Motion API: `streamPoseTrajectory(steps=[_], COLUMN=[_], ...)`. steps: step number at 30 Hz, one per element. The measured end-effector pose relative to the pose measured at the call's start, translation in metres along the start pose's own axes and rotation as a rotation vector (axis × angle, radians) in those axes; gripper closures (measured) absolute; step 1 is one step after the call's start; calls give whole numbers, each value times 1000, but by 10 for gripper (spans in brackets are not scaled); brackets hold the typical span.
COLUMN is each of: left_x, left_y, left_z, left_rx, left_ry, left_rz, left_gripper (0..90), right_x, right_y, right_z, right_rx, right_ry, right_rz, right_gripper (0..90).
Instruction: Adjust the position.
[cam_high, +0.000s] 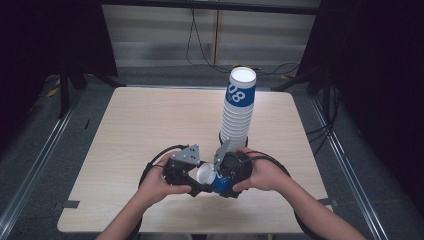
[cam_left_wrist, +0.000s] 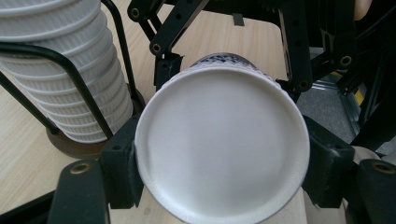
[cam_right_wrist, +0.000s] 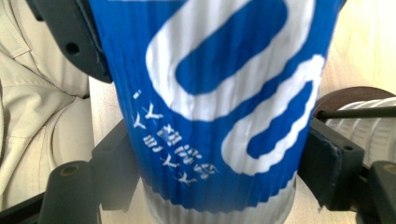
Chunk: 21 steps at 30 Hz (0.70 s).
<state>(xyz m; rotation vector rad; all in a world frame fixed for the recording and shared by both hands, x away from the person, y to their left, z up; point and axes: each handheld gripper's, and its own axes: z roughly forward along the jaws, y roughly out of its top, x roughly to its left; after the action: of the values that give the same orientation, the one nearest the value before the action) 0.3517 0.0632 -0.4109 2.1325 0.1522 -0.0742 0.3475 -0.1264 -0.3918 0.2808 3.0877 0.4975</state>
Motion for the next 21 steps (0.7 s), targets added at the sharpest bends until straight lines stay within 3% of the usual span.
streamPoseTrajectory(steps=[21], left_x=[2], left_y=[-2], left_z=[-2], left_rx=[22], left_ry=[-23], left_rz=[-3], left_gripper=[287], right_x=[2], right_y=[-1], right_z=[-3], right_rx=[-5], right_ry=[-7], right_rz=[-16], right_gripper=[225])
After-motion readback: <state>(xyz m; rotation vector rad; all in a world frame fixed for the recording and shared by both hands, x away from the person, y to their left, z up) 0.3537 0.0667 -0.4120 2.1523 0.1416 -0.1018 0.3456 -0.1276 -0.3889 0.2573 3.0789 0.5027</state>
